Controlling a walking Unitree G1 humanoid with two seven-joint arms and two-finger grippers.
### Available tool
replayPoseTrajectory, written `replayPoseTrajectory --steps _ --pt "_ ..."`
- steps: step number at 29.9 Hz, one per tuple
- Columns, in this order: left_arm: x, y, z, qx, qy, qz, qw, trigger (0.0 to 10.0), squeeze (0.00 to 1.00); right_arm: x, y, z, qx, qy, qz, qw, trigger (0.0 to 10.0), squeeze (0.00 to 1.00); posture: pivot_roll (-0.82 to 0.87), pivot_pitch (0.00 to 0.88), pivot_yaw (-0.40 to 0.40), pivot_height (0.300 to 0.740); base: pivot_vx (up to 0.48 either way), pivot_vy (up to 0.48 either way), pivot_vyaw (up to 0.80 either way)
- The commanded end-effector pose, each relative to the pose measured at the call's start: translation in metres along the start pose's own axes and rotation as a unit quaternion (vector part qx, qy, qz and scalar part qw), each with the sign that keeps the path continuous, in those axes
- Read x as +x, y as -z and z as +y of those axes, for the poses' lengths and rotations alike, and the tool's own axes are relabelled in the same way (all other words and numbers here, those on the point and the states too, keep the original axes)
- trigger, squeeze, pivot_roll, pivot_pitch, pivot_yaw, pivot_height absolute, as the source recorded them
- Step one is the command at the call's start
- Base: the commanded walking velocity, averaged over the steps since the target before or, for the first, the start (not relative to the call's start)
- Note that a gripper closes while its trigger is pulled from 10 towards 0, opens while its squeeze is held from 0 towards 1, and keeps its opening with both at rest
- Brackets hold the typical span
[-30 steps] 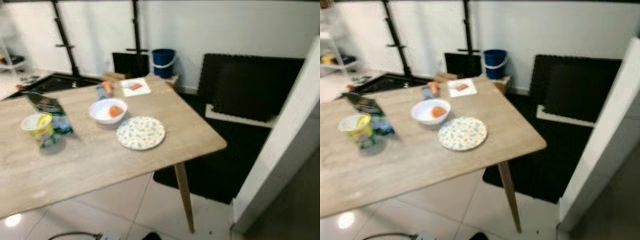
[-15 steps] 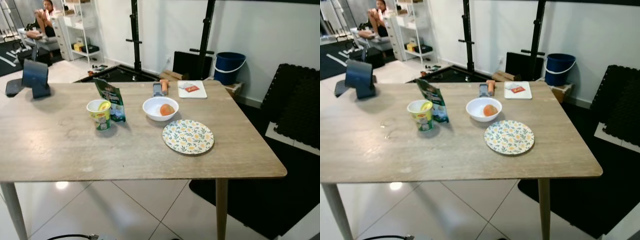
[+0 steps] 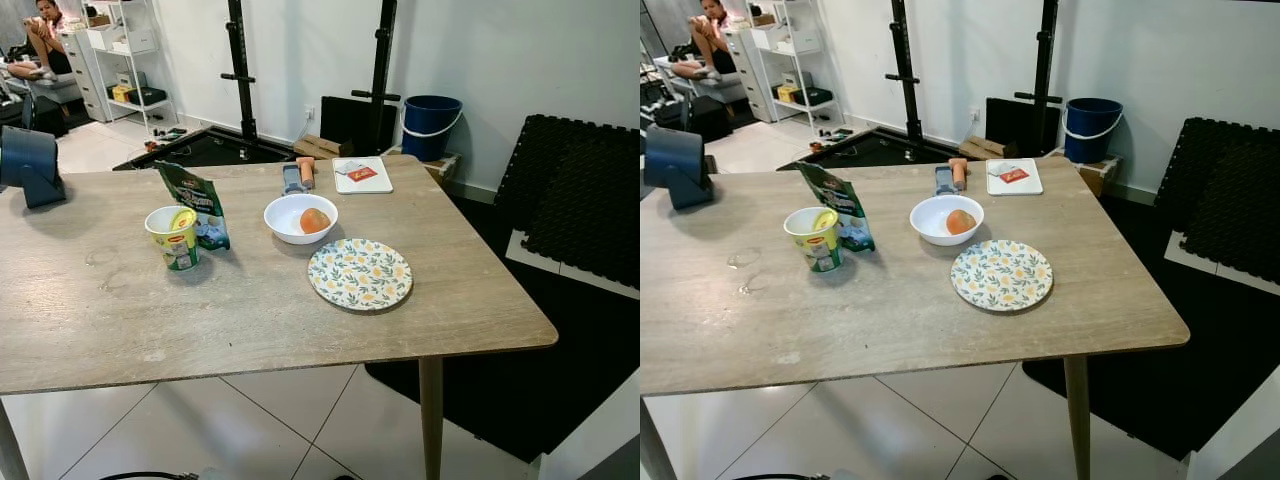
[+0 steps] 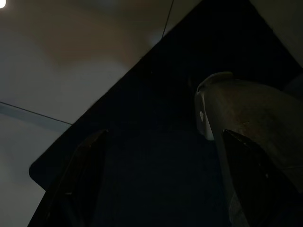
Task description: Restocking fridge
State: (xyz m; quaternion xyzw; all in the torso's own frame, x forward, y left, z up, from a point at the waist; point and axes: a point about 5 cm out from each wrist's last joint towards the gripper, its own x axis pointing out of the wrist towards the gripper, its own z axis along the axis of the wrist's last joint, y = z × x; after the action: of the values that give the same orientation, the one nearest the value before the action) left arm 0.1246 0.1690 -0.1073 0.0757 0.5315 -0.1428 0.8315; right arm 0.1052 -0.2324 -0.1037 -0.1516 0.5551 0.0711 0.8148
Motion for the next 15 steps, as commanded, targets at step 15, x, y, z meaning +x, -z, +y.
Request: replayPoseTrajectory --steps 15 --pt "-0.0012 0.0145 -0.0070 0.012 0.018 0.030 0.999 10.0 0.00 0.0001 0.0011 0.0025 -0.005 0.000 0.001 1.000 10.0 0.00 -0.05 0.000 0.010 0.740 0.000 0.000 0.00"
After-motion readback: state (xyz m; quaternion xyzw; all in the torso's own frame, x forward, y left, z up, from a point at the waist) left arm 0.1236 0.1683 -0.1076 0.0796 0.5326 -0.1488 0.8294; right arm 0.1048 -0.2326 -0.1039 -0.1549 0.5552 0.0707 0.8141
